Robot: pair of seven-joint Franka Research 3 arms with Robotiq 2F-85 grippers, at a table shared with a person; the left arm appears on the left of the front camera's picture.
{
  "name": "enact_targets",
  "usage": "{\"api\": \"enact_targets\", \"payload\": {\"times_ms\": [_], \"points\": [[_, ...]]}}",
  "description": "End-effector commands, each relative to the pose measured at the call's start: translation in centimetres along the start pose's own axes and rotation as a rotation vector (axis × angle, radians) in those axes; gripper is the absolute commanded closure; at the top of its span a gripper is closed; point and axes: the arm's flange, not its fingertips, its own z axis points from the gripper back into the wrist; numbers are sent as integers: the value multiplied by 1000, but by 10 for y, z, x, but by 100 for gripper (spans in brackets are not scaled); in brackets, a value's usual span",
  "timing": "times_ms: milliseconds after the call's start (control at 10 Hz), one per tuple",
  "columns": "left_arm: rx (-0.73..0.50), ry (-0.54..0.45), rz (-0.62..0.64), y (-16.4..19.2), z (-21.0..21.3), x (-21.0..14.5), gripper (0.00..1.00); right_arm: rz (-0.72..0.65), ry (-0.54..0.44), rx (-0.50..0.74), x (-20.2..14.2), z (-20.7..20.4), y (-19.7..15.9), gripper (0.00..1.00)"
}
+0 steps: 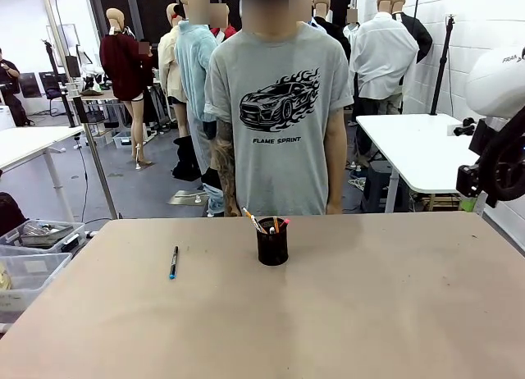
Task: Place the pens into the pen holder.
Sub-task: Pick up a writing instrument from the table and place it into the Pen holder.
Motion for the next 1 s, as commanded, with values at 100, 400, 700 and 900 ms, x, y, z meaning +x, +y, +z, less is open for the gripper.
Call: {"api": "enact_targets", "payload": {"times_ms": [100, 400, 700, 900], "points": [[8, 2, 0, -1, 0, 0, 0, 8, -16, -13, 1, 0, 0, 41], [11, 43, 5, -14, -5, 9, 0, 8, -16, -13, 1, 0, 0, 41], [-27, 134, -61, -103, -18, 69, 0, 8, -16, -13, 1, 0, 0, 41], [-102, 194, -36, -148, -42, 111, 0, 8, -16, -13, 1, 0, 0, 41]]}}
